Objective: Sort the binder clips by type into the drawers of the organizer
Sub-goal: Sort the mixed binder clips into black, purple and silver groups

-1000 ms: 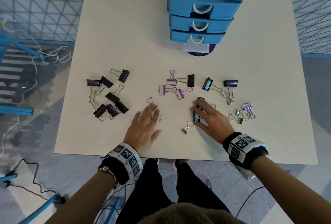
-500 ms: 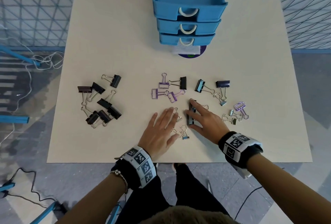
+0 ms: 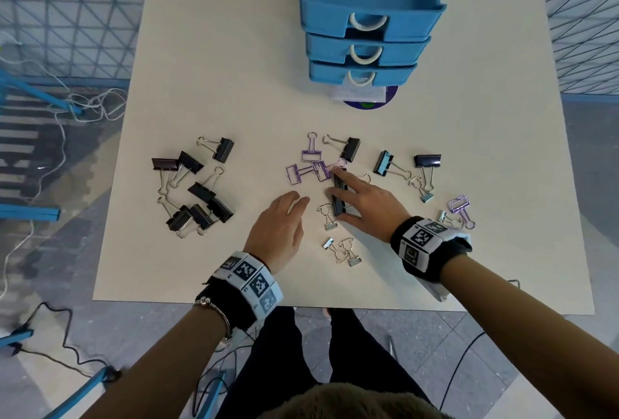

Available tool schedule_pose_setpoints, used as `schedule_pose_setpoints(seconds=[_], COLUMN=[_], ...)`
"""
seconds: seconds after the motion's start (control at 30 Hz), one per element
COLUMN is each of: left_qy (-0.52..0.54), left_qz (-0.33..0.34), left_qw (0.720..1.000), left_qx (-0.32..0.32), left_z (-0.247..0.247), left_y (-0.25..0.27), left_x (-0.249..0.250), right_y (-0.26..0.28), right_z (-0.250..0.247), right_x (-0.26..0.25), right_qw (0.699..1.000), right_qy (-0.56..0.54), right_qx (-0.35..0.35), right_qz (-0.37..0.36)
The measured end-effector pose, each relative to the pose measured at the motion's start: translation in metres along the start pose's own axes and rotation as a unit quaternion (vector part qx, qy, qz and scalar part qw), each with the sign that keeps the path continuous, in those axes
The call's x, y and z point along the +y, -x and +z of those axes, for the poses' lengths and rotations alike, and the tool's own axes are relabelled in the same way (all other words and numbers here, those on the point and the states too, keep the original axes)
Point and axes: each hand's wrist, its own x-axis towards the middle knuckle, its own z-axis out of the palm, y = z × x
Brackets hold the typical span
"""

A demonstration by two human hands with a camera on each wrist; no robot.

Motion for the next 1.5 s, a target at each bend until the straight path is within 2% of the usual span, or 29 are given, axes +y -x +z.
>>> schedule_pose_setpoints(seconds=[0.07,0.3,0.43,0.53,0.67,0.77,0.87,1.03,1.17,1.27,1.4,1.5], left_qy=[0.006,-0.008,0.034,0.046,-0.046,-0.101,-0.079,-0.005,0.051,0.052,0.044,0.033], left_qz=[0.013,0.095,0.039,0.004,-0.003,-0.001,-0.004,0.004,-0.067,-0.143,-0.245,-0.261], left_qw=[1.000,0.994,0.998,0.998,0.990,0.984,0.991,1.000,0.994,0.980,0.954,0.951], left_qx=[0.002,-0.053,-0.025,-0.052,-0.134,-0.148,-0.110,-0.013,0.064,0.129,0.166,0.163], left_z=[0.001,0.010,0.003,-0.004,-0.004,-0.001,0.001,-0.013,-0.036,-0.049,-0.056,-0.057], left_y=[-0.002,-0.007,-0.019,-0.034,-0.049,-0.053,-0.052,-0.037,-0.016,-0.001,0.013,0.018], left_x=[0.002,0.011,0.019,0.033,0.047,0.053,0.052,0.034,0.004,-0.026,-0.060,-0.074], right_y=[-0.004,0.001,0.008,0.012,0.008,-0.003,-0.011,-0.017,-0.015,-0.018,-0.051,-0.080], right_z=[-0.001,0.000,0.000,-0.001,-0.006,-0.009,-0.012,-0.016,-0.012,-0.012,-0.005,0.000], right_x=[0.000,0.004,0.005,0.007,0.011,0.013,0.011,0.010,0.001,-0.020,-0.056,-0.086], right_qw=[1.000,1.000,0.999,0.996,0.992,0.994,0.997,0.997,0.994,0.990,0.992,0.995], right_qy=[-0.002,-0.011,-0.023,-0.050,-0.038,-0.010,0.020,0.014,-0.018,-0.058,-0.070,-0.046], right_qx=[0.003,0.018,0.037,0.072,0.113,0.095,0.065,0.045,0.083,0.122,0.095,0.045], right_qz=[0.005,0.018,0.023,0.037,0.049,0.043,0.033,0.069,0.075,0.034,-0.041,-0.078])
